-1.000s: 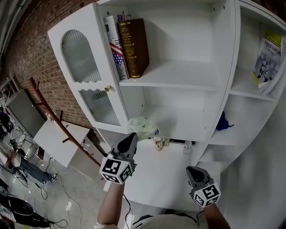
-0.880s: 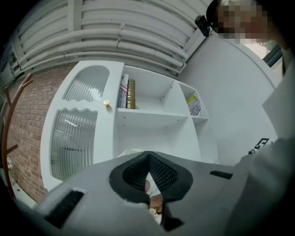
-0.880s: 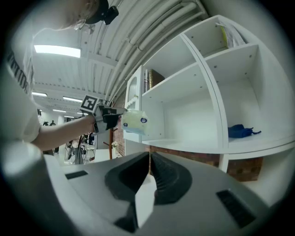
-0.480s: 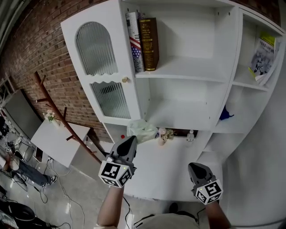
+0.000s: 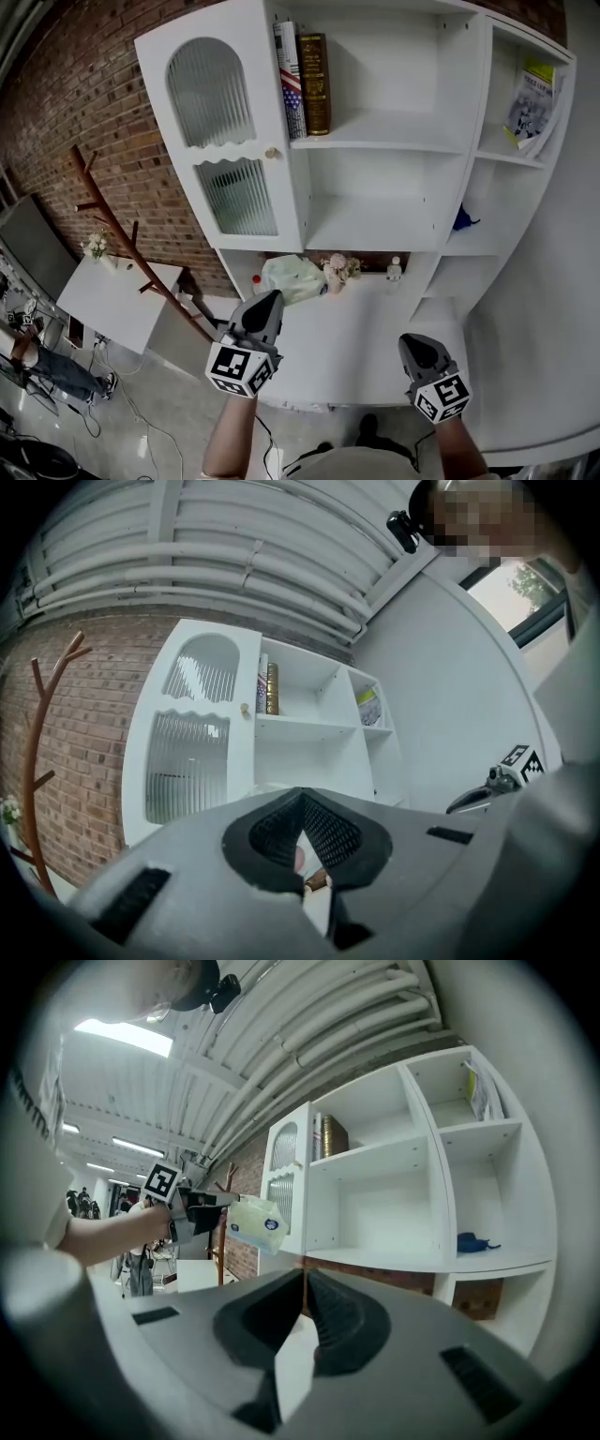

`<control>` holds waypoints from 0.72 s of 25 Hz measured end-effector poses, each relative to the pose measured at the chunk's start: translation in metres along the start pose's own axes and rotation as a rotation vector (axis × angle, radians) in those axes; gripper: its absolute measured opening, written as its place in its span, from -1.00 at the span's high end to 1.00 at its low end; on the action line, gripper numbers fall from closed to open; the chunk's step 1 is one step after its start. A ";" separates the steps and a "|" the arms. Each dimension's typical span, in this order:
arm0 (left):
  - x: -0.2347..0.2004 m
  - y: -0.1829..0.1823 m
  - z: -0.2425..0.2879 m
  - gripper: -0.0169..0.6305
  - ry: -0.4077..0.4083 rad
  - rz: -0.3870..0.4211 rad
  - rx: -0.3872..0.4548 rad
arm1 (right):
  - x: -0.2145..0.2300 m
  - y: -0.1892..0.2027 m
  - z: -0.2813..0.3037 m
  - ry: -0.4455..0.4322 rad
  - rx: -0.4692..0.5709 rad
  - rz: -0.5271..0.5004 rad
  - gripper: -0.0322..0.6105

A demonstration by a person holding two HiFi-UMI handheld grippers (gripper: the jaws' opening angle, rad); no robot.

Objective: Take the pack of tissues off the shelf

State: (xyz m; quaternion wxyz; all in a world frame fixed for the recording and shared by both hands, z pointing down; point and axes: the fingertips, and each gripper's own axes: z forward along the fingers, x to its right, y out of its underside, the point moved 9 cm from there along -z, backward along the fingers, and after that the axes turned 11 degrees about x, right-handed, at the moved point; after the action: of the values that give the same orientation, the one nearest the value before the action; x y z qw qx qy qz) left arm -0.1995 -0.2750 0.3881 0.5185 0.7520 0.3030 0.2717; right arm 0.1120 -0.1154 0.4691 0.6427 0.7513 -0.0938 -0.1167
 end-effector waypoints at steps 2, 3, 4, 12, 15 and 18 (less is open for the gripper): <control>0.001 0.000 -0.008 0.88 0.010 0.001 -0.001 | -0.006 -0.003 -0.008 0.017 0.001 -0.009 0.79; 0.002 0.000 -0.012 0.88 0.014 0.004 -0.002 | -0.009 -0.004 -0.012 0.025 0.000 -0.014 0.79; 0.004 0.000 -0.016 0.88 0.019 0.008 -0.002 | -0.012 -0.006 -0.016 0.033 -0.001 -0.018 0.79; 0.016 0.003 -0.038 0.88 0.087 0.015 -0.011 | -0.035 -0.014 -0.051 0.130 -0.002 -0.035 0.79; 0.022 0.003 -0.044 0.88 0.103 0.003 -0.012 | -0.041 -0.021 -0.061 0.150 -0.005 -0.043 0.79; 0.028 0.003 -0.049 0.88 0.107 -0.006 -0.008 | -0.040 -0.026 -0.069 0.157 -0.005 -0.057 0.79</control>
State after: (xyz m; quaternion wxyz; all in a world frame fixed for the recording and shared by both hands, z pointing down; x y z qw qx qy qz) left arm -0.2157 -0.2253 0.4086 0.5055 0.7333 0.3313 0.3113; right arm 0.0940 -0.0342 0.4558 0.6465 0.7589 -0.0212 -0.0758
